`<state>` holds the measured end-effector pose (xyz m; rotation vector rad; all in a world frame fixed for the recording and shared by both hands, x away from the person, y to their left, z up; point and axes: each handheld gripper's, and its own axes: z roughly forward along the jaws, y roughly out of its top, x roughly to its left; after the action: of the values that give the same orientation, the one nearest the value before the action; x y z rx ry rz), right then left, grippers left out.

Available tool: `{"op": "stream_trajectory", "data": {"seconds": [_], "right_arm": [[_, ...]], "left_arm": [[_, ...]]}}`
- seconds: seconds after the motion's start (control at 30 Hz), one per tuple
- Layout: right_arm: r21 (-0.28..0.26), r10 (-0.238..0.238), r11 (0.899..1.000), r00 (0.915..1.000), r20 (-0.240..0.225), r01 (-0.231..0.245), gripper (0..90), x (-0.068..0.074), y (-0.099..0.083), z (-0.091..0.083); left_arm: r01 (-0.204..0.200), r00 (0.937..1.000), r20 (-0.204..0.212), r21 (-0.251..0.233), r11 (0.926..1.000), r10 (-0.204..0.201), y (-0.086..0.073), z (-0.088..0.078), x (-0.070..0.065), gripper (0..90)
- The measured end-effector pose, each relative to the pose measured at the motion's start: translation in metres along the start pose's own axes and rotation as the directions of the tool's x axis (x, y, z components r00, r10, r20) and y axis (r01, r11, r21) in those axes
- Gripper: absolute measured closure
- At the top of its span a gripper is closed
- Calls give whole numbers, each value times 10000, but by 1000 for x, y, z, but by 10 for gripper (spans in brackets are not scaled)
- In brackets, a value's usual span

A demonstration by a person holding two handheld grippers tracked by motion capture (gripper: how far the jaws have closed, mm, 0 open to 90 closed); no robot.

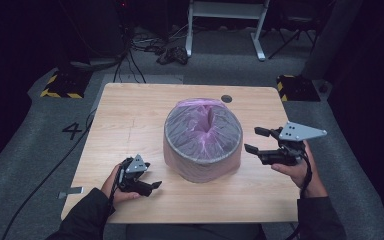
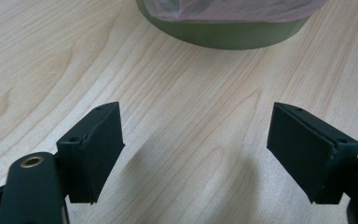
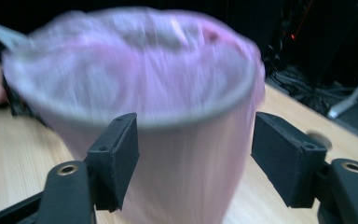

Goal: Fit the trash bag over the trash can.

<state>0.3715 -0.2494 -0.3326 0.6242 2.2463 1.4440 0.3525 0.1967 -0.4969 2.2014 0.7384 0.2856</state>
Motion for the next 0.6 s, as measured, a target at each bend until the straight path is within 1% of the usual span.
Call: {"op": "stream_trajectory", "data": {"seconds": [0.1,0.2,0.3,0.33,0.4,0.43,0.5,0.6], "right_arm": [[16,-320,9995,9995,-37,320,327,5,18,8],[46,-688,9976,9973,-269,690,329,12,37,20],[25,-773,9970,9956,-532,775,330,18,50,29],[137,-994,9949,9939,-483,1001,329,20,54,33],[232,-1079,9937,9926,-560,1094,328,22,58,40],[329,-1112,9930,9922,-569,1132,329,22,60,44],[470,-1127,9922,9924,-497,1150,329,23,62,50],[715,-1198,9898,9912,-557,1236,332,24,65,61]], "left_arm": [[-27,10000,-23,75,10000,27,-1,3,1,191],[15,10000,-12,147,9999,-15,-3,5,1,190],[-44,10000,-31,157,9999,44,-3,5,1,187],[-61,10000,-58,201,9998,62,-3,6,1,187],[-75,9999,-95,299,9995,77,-3,7,0,185],[-142,9998,-131,406,9991,147,-2,7,0,184],[-172,9997,-145,419,9990,178,-2,8,-1,175],[-167,9997,-160,419,9990,174,-2,8,-1,170]]}}
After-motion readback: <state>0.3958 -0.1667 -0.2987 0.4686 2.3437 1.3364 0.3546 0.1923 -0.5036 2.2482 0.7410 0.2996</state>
